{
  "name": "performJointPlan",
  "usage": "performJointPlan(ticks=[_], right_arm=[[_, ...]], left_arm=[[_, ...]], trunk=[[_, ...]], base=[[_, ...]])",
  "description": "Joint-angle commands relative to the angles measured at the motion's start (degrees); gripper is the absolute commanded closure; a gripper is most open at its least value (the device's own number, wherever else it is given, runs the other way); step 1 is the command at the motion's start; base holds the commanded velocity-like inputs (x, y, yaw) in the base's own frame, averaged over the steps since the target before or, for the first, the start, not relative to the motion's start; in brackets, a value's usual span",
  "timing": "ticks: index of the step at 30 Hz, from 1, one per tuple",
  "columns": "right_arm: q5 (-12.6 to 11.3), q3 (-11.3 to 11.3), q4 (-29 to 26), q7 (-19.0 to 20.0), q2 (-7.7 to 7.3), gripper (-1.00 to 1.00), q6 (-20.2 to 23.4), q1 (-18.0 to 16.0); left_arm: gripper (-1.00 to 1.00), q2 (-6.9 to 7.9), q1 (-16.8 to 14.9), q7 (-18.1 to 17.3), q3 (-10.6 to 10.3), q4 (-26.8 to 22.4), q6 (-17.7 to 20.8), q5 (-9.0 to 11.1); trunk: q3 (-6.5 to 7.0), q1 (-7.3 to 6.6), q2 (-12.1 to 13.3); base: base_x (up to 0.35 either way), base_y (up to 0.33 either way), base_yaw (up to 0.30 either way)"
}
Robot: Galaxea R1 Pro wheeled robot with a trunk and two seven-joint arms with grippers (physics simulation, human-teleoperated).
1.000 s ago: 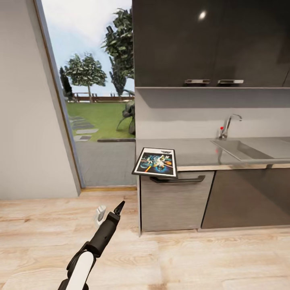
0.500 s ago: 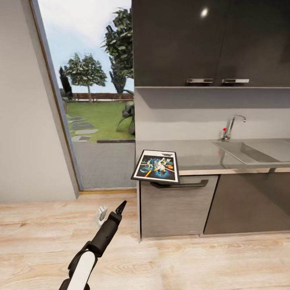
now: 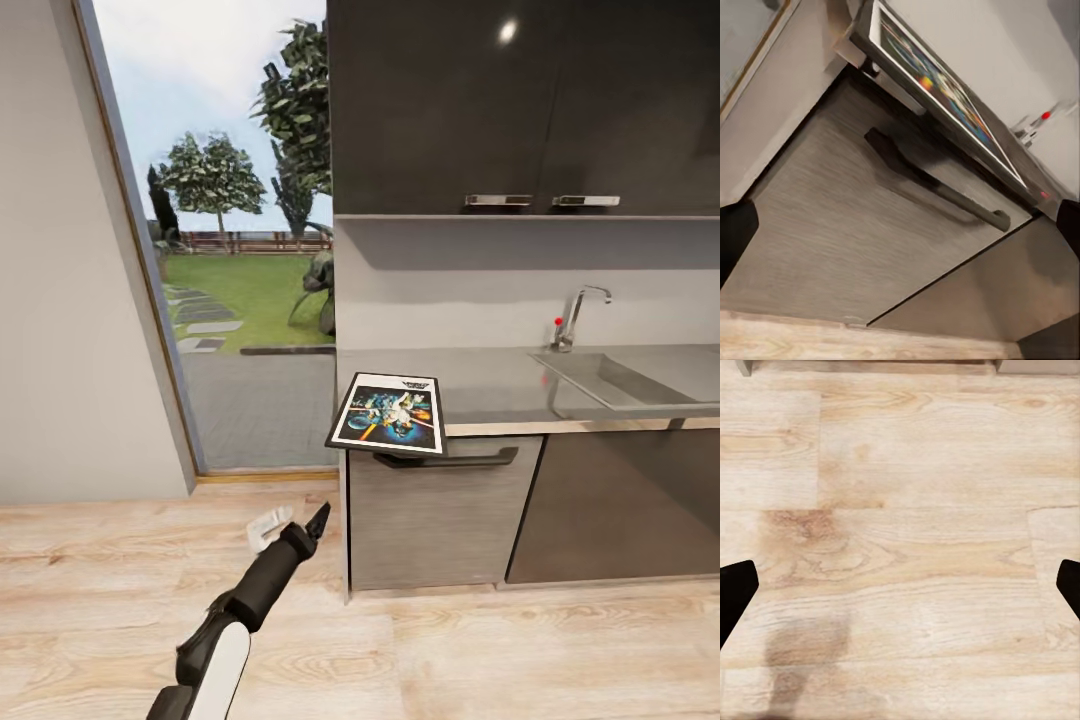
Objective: Pick up the poster from the kitchen countertop and hang it on one of the wall nails in the kitchen.
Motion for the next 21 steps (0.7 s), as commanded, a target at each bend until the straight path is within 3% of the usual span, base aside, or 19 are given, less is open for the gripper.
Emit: performJointPlan(ticks=[1, 3, 5, 6, 9, 14, 21], right_arm=[[0.07, 0.03, 0.04, -0.01, -0.01, -1.0, -0.18, -0.03], [0.11, 0.03, 0.04, -0.01, -0.01, -1.0, -0.18, -0.03], [0.12, 0.03, 0.04, -0.01, -0.01, -1.0, -0.18, -0.03], [0.12, 0.03, 0.04, -0.01, -0.01, -1.0, -0.18, -0.03], [0.14, 0.03, 0.04, -0.01, -0.01, -1.0, -0.18, -0.03], [0.1, 0.03, 0.04, -0.01, -0.01, -1.0, -0.18, -0.03], [0.13, 0.03, 0.09, -0.01, -0.01, -1.0, -0.18, -0.03]], left_arm=[[-1.0, -0.03, -0.03, -0.11, 0.08, -0.32, 0.38, -0.9], [-1.0, -0.03, -0.03, -0.16, 0.06, -1.61, 0.43, -7.05], [-1.0, -0.03, -0.03, -0.22, 0.06, -2.48, 0.5, -14.51], [-1.0, -0.03, -0.03, -0.23, 0.05, -2.62, 0.5, -16.26], [-1.0, -0.03, -0.03, -0.27, 0.0, -3.23, 0.52, -24.25], [-1.0, -0.03, -0.03, -0.33, 0.04, -3.69, 0.57, -27.23], [-1.0, -0.03, -0.03, -0.47, 0.16, -3.74, 0.61, -28.14]], trunk=[[-0.06, 0.0, -0.03], [-0.06, 0.0, -0.03], [-0.06, 0.0, -0.03], [-0.06, 0.0, -0.03], [-0.06, 0.0, -0.03], [-0.06, 0.0, -0.03], [-0.06, 0.0, -0.03]], base=[[0.0, 0.0, 0.0], [0.0, 0.0, 0.0], [0.0, 0.0, 0.0], [0.0, 0.0, 0.0], [0.0, 0.0, 0.0], [0.0, 0.0, 0.0], [0.005, 0.0, 0.0]])
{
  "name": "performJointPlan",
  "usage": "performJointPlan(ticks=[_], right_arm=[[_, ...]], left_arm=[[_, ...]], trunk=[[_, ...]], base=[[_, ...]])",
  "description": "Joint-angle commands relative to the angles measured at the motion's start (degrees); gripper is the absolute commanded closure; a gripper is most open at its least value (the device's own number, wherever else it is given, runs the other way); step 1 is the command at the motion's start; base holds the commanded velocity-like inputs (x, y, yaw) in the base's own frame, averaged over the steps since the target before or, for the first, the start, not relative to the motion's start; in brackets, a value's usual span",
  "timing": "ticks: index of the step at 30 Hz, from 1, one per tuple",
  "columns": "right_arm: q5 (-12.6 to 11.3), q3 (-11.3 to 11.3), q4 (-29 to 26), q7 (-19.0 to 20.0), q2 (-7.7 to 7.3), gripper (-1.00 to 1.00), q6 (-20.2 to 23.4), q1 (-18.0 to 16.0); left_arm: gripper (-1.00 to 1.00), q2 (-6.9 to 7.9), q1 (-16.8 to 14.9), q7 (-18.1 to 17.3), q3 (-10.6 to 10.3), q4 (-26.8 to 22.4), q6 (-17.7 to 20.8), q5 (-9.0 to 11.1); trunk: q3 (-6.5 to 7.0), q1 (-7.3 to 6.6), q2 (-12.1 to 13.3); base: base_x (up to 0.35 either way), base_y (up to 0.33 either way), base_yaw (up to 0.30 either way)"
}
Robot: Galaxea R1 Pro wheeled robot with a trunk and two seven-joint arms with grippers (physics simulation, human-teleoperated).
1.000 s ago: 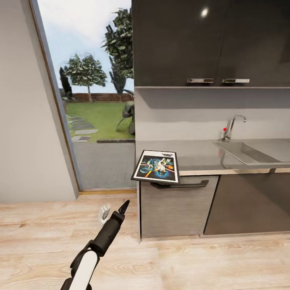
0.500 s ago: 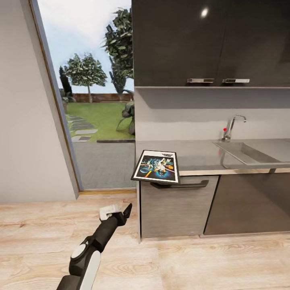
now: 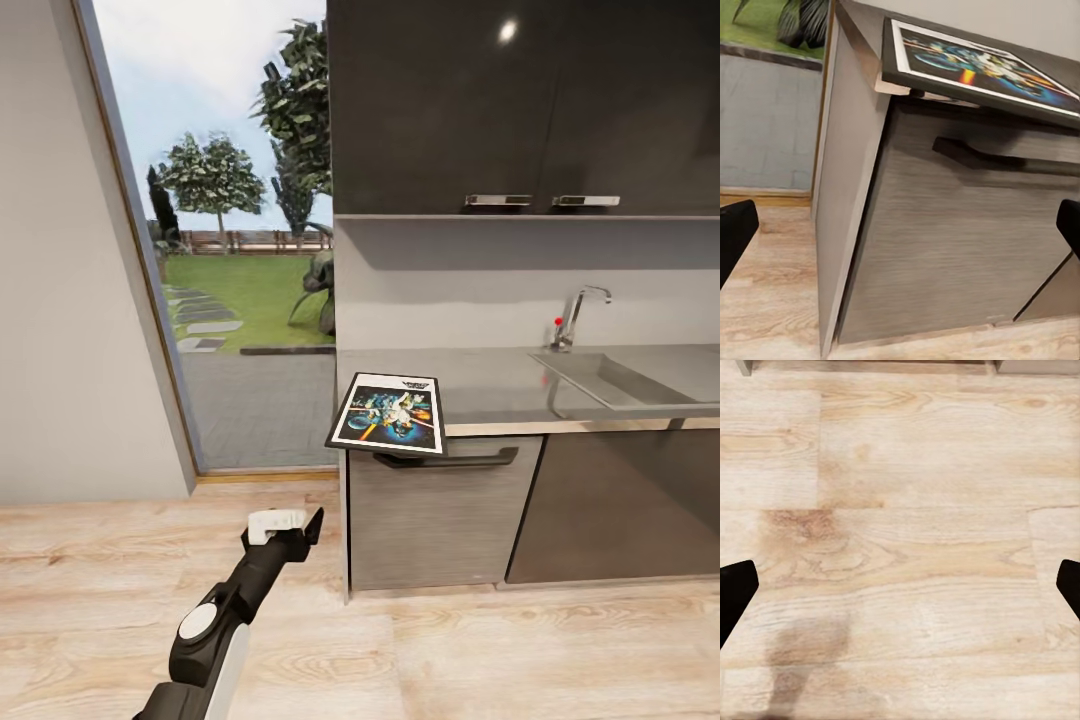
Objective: Pick up the poster from the kitchen countertop and hang it on one of the wall nails in the kitchen.
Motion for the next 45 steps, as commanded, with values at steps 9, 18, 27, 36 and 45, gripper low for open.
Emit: performJointPlan(ticks=[9, 18, 27, 36, 45], right_arm=[[0.07, 0.03, 0.07, -0.01, -0.01, -1.0, -0.18, -0.04], [-0.01, 0.03, 0.08, -0.01, -0.01, -1.0, -0.18, -0.04], [-0.01, 0.03, 0.07, -0.01, -0.01, -1.0, -0.18, -0.04], [0.02, 0.03, 0.07, -0.01, -0.01, -1.0, -0.18, -0.04], [0.02, 0.03, 0.08, -0.01, -0.01, -1.0, -0.18, -0.04]], left_arm=[[-1.0, -0.03, -0.03, -0.31, 0.17, -0.09, 0.58, 0.63], [-1.0, -0.03, -0.03, -0.55, 0.89, -0.03, 3.23, 9.14], [-1.0, 8.22, -0.03, -0.63, 1.37, 0.06, 3.57, 28.49], [-1.0, 9.47, -0.03, -0.74, 1.42, 0.02, 3.53, 30.72], [-1.0, 9.54, -0.03, -0.75, 1.46, 0.0, 3.52, 30.81]], trunk=[[-0.06, 0.0, -0.03], [-0.06, 0.0, -0.03], [-0.06, 0.0, -0.03], [-0.06, 0.0, -0.03], [-0.06, 0.0, -0.03]], base=[[0.224, 0.0, 0.0], [0.078, 0.0, 0.0], [0.21, 0.054, 0.0], [0.14, 0.068, 0.0], [0.091, 0.058, -0.099]])
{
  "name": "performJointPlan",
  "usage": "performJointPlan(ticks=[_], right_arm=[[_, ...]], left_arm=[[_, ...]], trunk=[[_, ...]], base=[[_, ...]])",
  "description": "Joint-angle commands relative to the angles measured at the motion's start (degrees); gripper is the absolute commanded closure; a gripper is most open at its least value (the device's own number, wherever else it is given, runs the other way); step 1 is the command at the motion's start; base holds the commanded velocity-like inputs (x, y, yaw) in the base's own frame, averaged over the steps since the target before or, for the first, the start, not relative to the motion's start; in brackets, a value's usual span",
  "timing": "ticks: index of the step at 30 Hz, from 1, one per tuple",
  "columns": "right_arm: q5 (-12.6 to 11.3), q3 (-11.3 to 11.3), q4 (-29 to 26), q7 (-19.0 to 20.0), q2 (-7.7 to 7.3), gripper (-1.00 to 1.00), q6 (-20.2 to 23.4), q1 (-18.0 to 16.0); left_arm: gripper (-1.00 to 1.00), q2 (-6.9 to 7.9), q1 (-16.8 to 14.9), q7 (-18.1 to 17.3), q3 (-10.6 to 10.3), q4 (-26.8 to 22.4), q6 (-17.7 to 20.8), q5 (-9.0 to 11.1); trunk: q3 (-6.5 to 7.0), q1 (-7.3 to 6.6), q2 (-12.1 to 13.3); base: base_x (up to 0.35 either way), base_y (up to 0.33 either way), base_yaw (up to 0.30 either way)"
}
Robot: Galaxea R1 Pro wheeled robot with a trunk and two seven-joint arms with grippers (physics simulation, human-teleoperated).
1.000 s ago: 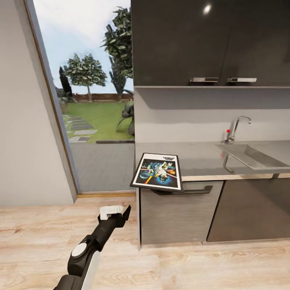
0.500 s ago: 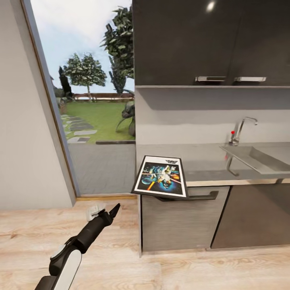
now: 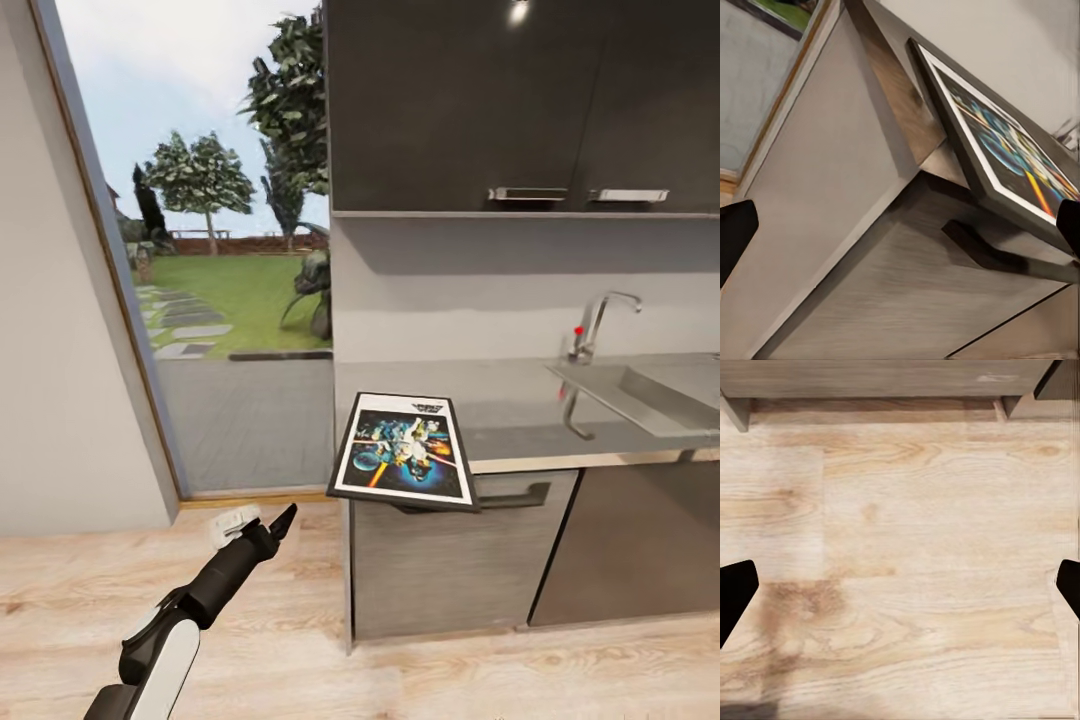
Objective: Pick up the poster from the kitchen countertop and hang it on one of the wall nails in the kitchen.
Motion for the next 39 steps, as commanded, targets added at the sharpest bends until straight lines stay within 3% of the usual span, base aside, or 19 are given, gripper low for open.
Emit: performJointPlan(ticks=[1, 7, 13, 16, 18, 19, 22, 23, 24, 27, 28, 29, 33, 35, 39], right_arm=[[0.08, 0.03, 0.06, -0.01, -0.01, -1.0, -0.18, -0.05], [0.08, 0.03, 0.02, -0.01, -0.01, -1.0, -0.25, -0.05], [0.11, 0.03, 0.03, -0.01, -0.01, -1.0, -0.21, -0.05], [0.11, 0.07, 0.05, -0.01, -0.01, -1.0, -0.19, -0.05], [0.11, 0.09, 0.05, -0.01, -0.01, -1.0, -0.19, -0.05], [0.11, 0.1, 0.05, -0.01, -0.01, -1.0, -0.19, -0.05], [0.11, 0.11, 0.07, -0.01, -0.01, -1.0, -0.19, -0.05], [0.11, 0.11, 0.08, -0.01, -0.01, -1.0, -0.18, -0.05], [0.11, 0.11, 0.1, -0.01, -0.01, -1.0, -0.18, -0.05], [0.11, 0.11, 0.12, -0.01, -0.01, -1.0, -0.18, -0.05], [0.11, 0.12, 0.13, -0.01, -0.01, -1.0, -0.18, -0.05], [0.11, 0.12, 0.12, -0.01, -0.01, -1.0, -0.18, -0.05], [0.11, 0.12, 0.14, -0.01, -0.01, -1.0, -0.18, -0.05], [0.11, 0.12, 0.14, -0.01, -0.01, -1.0, -0.18, -0.05], [0.11, 0.12, 0.13, -0.01, -0.01, -1.0, -0.18, -0.05]], left_arm=[[-1.0, -0.03, -0.02, -0.09, 0.09, -0.05, 0.38, 0.47], [-1.0, 0.04, -0.02, -0.14, 0.09, -0.05, 0.34, 0.41], [-1.0, 3.88, -0.02, -0.03, 0.06, -0.15, 0.02, -0.9], [-1.0, 5.77, -0.02, -0.01, 0.03, -0.23, -0.24, -2.52], [-1.0, 7.05, -0.02, -0.01, 0.02, -0.31, -0.44, -5.5], [-1.0, 7.6, -0.02, -0.14, -0.04, -0.41, -0.53, -8.22], [-1.0, 8.08, -0.02, -0.8, -0.1, -0.55, -0.68, -12.69], [-1.0, 8.25, -0.02, -1.37, -0.17, -0.63, -1.21, -15.86], [-1.0, 8.41, -0.02, -1.93, -0.32, -0.69, -3.65, -21.13], [-1.0, 8.49, -0.02, -2.25, -1.12, -0.72, -6.55, -26.28], [-1.0, 8.49, -0.02, -2.29, -1.68, -0.73, -7.38, -27.95], [-1.0, 8.5, -0.02, -2.32, -3.94, -0.74, -9.21, -32.74], [-1.0, 8.43, -0.02, -2.27, -6.75, -0.82, -10.71, -38.94], [-1.0, 8.17, -0.02, -2.19, -8.14, -1.32, -12.22, -45.67], [-1.0, 8.08, -0.02, -2.16, -8.71, -1.55, -13.82, -51.11]], trunk=[[-0.06, 0.0, -0.03], [-0.04, 0.0, -0.03], [-0.04, 0.0, -0.03], [-0.04, 0.0, -0.03], [-0.04, 0.0, -0.03], [-0.04, 0.0, -0.03], [-0.04, 0.0, -0.03], [-0.04, 0.0, -0.03], [-0.04, 0.0, -0.03], [-0.04, 0.0, -0.03], [-0.04, 0.0, -0.03], [-0.04, 0.0, -0.03], [-0.04, 0.0, -0.03], [-0.04, 0.0, -0.03], [-0.04, 0.0, -0.03]], base=[[0.015, 0.01, -0.252], [0.073, 0.108, -0.156], [0.015, 0.021, -0.011], [0.003, 0.005, -0.003], [0.002, 0.002, -0.001], [0.001, 0.001, -0.001], [0.0, 0.0, 0.0], [0.0, 0.0, 0.0], [0.0, 0.0, 0.0], [0.0, 0.0, 0.0], [0.0, 0.0, 0.0], [0.0, 0.0, 0.0], [0.0, 0.0, 0.0], [0.0, 0.0, 0.0], [0.0, 0.0, 0.0]])
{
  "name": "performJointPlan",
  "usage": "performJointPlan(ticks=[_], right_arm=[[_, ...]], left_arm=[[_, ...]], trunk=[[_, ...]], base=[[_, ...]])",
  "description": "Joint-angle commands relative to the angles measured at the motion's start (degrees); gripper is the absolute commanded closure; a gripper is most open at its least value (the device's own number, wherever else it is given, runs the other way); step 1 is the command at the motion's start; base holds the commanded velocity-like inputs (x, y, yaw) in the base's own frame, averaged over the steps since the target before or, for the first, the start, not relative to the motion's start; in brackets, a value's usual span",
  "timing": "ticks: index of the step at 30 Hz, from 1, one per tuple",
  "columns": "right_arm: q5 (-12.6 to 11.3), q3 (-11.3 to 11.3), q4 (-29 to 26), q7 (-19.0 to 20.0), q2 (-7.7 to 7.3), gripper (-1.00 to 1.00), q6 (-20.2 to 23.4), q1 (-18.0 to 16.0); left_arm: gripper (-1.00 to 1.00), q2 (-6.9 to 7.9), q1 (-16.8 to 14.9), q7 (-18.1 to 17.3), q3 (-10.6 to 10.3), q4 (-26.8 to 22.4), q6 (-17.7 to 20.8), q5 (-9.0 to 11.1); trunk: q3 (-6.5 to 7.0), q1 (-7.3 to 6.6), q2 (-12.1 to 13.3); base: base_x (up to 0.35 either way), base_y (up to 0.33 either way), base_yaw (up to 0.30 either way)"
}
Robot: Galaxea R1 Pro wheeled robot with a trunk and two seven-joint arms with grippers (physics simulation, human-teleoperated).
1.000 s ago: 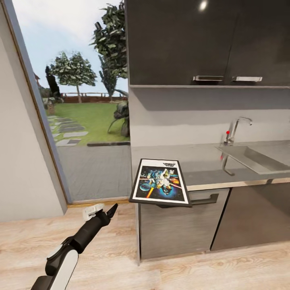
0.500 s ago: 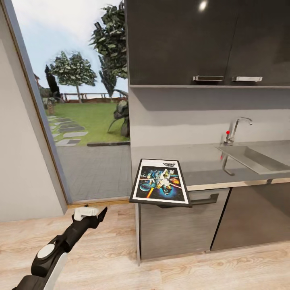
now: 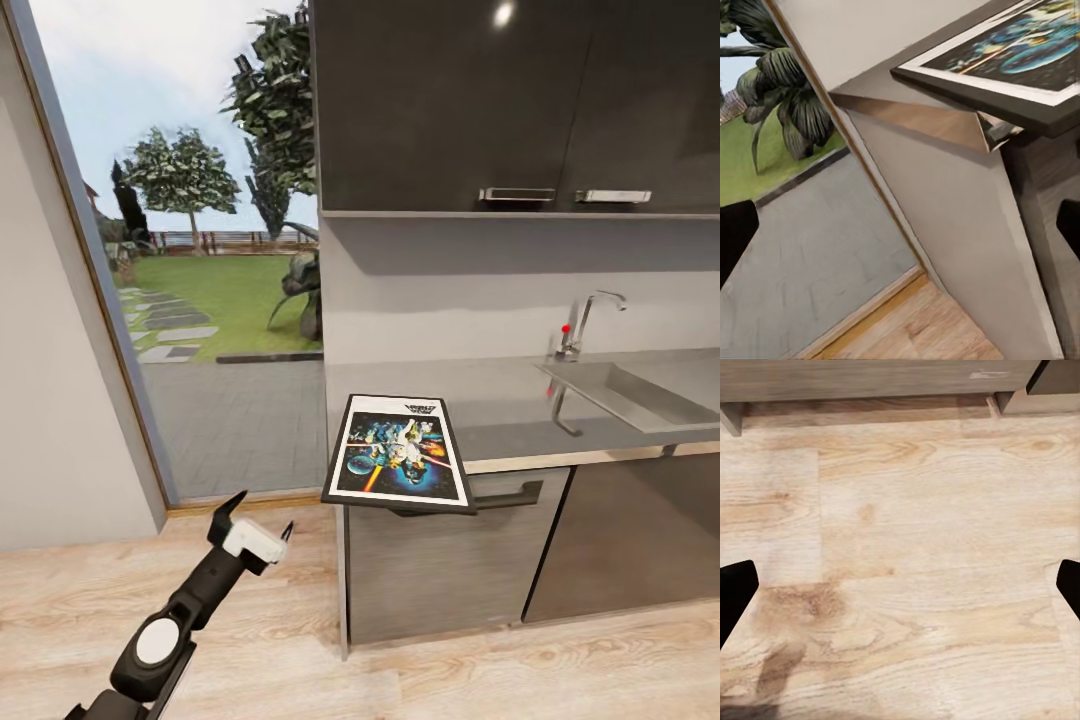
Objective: Pick up the poster from the kitchen countertop and hang it on one of the wall nails in the kitchen.
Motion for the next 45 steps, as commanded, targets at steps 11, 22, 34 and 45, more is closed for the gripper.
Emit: performJointPlan(ticks=[11, 22, 34, 45], right_arm=[[0.06, 0.04, 0.02, -0.01, -0.01, -1.0, -0.18, -0.03], [0.06, 0.04, 0.05, -0.01, -0.01, -1.0, -0.18, -0.03], [0.06, -0.04, 2.04, -0.01, -0.01, -1.0, -0.18, -0.03], [0.06, -0.05, 2.33, -0.01, -0.01, -1.0, -0.18, -0.03]], left_arm=[[-1.0, 0.0, -0.04, -0.17, -0.04, -0.1, -0.63, -3.32], [-1.0, 0.01, -0.04, -0.17, 0.47, -0.1, -0.64, -3.4], [-1.0, -0.05, -0.04, 3.35, 0.06, -0.02, -0.34, -17.9], [-1.0, 0.12, -0.04, 13.33, 0.52, 1.08, -0.37, -25.07]], trunk=[[0.2, 0.0, -0.03], [0.62, 0.0, -0.03], [0.8, 0.0, -0.03], [0.8, 0.0, -0.03]], base=[[-0.146, 0.098, -0.194], [-0.185, 0.108, -0.29], [-0.092, 0.003, -0.108], [-0.008, 0.0, -0.003]])
